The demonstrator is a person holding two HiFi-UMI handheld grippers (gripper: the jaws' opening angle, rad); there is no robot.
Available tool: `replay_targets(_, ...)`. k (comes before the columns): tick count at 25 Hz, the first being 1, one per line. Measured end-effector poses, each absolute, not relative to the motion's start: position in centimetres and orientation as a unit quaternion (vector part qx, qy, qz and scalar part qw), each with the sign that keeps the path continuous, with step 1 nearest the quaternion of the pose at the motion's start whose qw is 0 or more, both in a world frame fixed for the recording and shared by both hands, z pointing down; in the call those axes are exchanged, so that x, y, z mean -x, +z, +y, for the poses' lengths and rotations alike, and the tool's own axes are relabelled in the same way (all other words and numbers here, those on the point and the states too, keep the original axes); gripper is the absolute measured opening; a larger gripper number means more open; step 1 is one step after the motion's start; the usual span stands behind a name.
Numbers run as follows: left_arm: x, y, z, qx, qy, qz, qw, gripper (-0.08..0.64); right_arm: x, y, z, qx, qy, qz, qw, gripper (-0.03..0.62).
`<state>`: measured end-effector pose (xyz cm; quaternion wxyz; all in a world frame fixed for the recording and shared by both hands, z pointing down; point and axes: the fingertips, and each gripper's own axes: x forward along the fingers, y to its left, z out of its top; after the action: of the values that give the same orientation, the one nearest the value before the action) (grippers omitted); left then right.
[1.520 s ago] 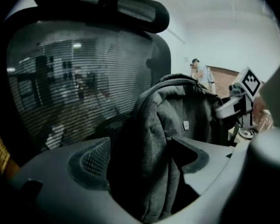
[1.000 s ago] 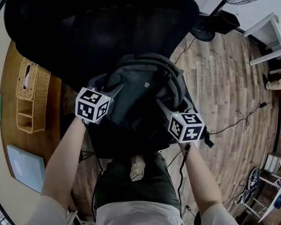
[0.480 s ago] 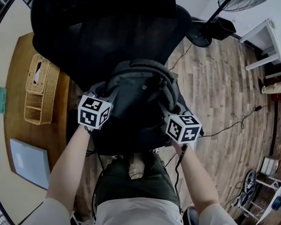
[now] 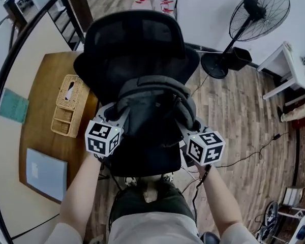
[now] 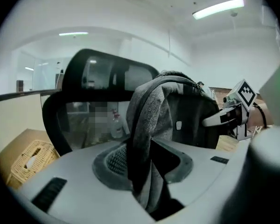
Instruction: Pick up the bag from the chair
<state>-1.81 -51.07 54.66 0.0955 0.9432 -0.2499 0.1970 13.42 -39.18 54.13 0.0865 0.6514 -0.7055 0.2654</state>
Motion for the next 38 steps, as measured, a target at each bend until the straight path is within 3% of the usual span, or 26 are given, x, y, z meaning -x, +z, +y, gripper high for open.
replay_targets(20,13.9,29.3,-43.9,-0.936,0.062,-0.343,-0.041,0.121,-4.2,28.1,-36.0,-0.595,0.055,-0.8,0.046,0.107)
replay_targets(27,17.2,26.1,-40.1,-0.922,0.046,-0.374,-0.086,0.124,-1.4,25.0,-33.9,-0.574,0.023,-0.819,0.019,0.107)
replay_targets(38,19.8,29.6,-37.6,-0.909,0.094,-0.4,-0.07,0.13,1.0,28.0,-33.4,-0.543,0.056,-0.837,0.031,0.11)
